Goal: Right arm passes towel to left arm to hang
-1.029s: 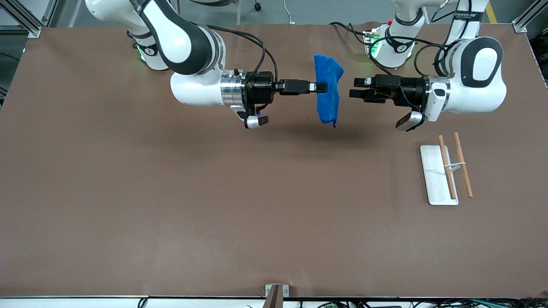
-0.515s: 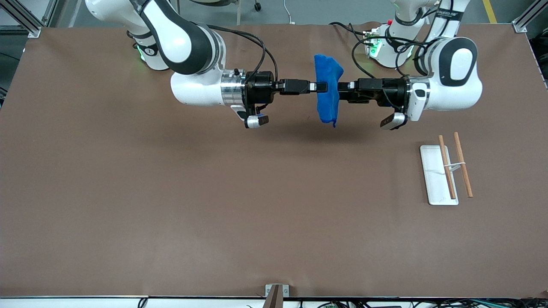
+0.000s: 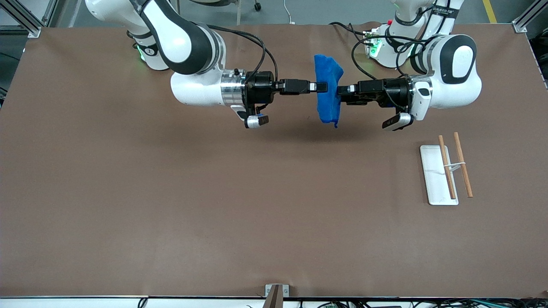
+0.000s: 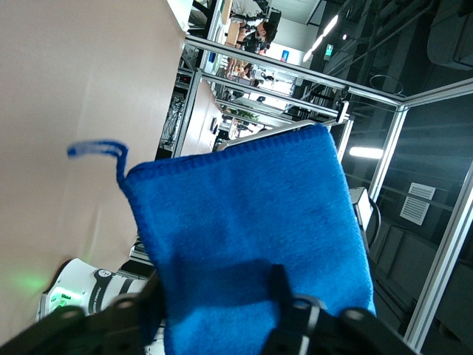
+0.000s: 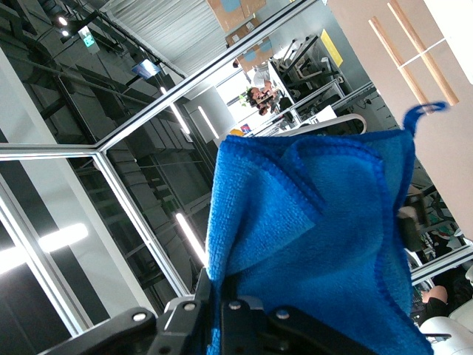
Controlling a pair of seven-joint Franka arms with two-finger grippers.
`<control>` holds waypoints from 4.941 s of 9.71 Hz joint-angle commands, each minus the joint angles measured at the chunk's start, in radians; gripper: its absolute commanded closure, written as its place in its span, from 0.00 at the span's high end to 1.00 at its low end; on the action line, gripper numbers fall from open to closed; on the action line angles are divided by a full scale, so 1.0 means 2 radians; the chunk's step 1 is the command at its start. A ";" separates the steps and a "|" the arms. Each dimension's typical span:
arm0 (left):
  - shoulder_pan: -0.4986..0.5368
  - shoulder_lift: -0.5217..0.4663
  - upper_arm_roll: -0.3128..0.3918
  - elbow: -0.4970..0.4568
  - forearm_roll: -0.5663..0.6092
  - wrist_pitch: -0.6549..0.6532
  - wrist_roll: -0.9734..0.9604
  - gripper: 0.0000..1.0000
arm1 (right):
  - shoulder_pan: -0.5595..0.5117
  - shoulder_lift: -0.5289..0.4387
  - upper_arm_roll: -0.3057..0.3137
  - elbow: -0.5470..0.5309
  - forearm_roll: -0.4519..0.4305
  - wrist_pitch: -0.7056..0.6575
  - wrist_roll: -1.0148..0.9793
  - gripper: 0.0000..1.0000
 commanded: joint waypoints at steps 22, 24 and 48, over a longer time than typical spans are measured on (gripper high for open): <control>0.031 0.179 0.276 0.308 0.594 0.023 0.121 0.00 | -0.223 -0.029 -0.166 0.075 -1.003 -0.164 0.163 1.00; 0.036 0.210 0.319 0.309 0.592 0.042 0.225 0.00 | -0.275 -0.051 -0.147 0.108 -1.004 -0.223 0.162 1.00; 0.024 0.071 0.076 0.463 0.857 -0.095 -0.175 1.00 | -0.376 -0.164 -0.062 0.086 -1.071 -0.339 0.086 1.00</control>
